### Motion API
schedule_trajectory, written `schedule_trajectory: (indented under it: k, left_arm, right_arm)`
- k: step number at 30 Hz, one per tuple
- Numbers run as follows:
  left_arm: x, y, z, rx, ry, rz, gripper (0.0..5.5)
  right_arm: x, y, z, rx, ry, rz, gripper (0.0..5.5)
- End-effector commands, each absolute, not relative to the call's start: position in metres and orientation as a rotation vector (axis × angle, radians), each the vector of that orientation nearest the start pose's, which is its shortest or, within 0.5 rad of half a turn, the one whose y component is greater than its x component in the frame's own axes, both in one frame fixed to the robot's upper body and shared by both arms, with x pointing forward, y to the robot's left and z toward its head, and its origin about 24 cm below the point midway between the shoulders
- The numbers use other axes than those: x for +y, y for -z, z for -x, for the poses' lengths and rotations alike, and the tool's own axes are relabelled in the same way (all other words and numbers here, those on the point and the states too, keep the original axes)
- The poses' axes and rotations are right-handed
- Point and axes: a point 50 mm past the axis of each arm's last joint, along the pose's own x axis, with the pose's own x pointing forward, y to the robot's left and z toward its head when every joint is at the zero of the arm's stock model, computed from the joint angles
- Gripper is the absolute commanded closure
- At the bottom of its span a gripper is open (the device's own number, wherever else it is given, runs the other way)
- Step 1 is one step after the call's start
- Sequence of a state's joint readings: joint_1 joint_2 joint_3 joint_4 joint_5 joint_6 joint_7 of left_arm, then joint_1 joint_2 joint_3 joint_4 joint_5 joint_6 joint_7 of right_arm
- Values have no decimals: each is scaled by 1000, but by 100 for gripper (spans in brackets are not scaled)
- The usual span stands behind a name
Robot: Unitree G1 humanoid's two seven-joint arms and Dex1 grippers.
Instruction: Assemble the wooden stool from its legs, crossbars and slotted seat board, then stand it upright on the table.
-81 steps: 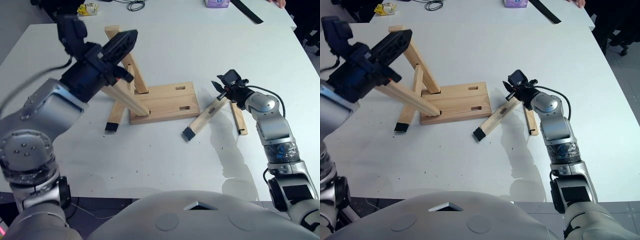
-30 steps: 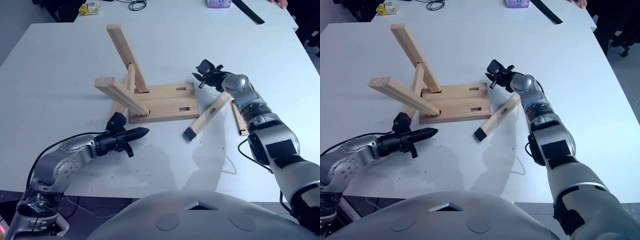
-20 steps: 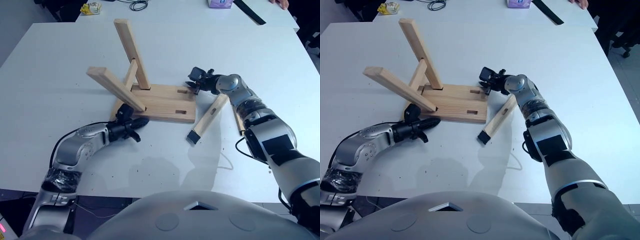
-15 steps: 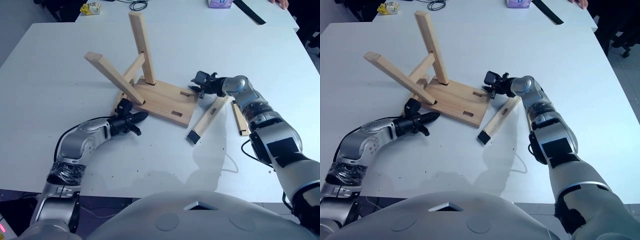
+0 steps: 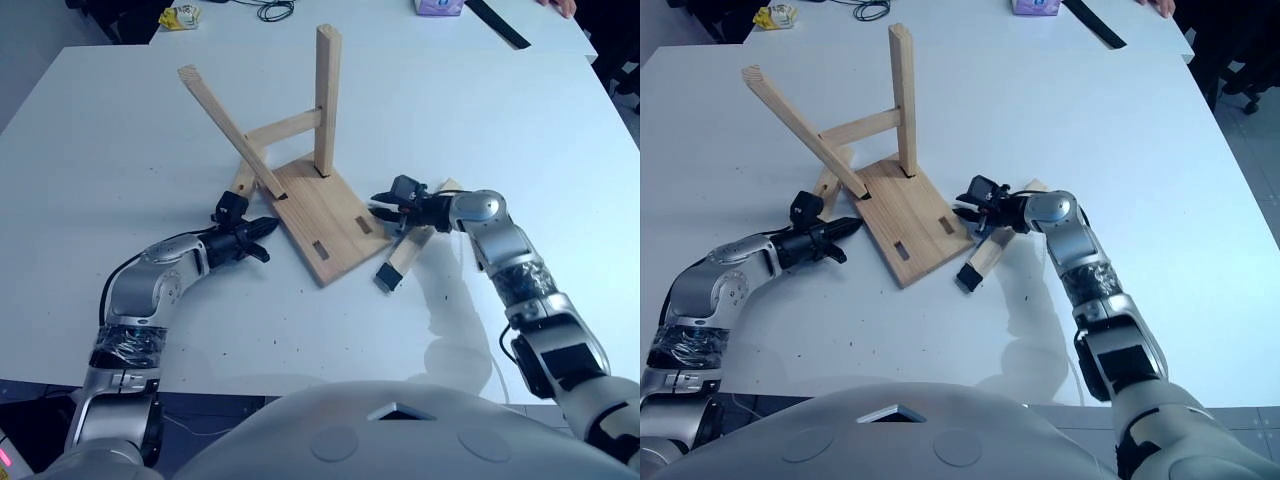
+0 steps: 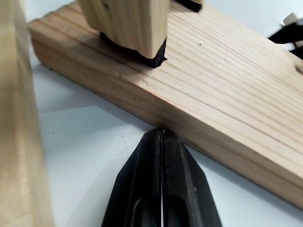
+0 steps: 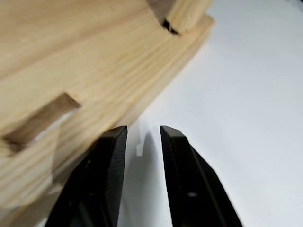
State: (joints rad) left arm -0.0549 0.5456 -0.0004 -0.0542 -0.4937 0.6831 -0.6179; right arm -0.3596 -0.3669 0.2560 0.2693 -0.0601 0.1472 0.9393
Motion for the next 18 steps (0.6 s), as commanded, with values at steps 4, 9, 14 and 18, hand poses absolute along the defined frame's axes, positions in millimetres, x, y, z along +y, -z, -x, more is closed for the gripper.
schedule_trajectory:
  k: [4,9,14,18]
  left_arm:
    - [215,-43,-242,555,612,109,550]
    - [216,-51,-251,517,615,104,550]
    - [220,-61,-251,475,610,101,550]
    - [228,-88,-252,369,553,120,550]
  right_arm:
    - [-132,-56,-277,333,-1068,412,420]
    - [-125,-58,-267,336,-1085,360,420]
    - [-138,-69,-287,298,-935,353,420]
    - [-149,-73,-305,278,-810,380,420]
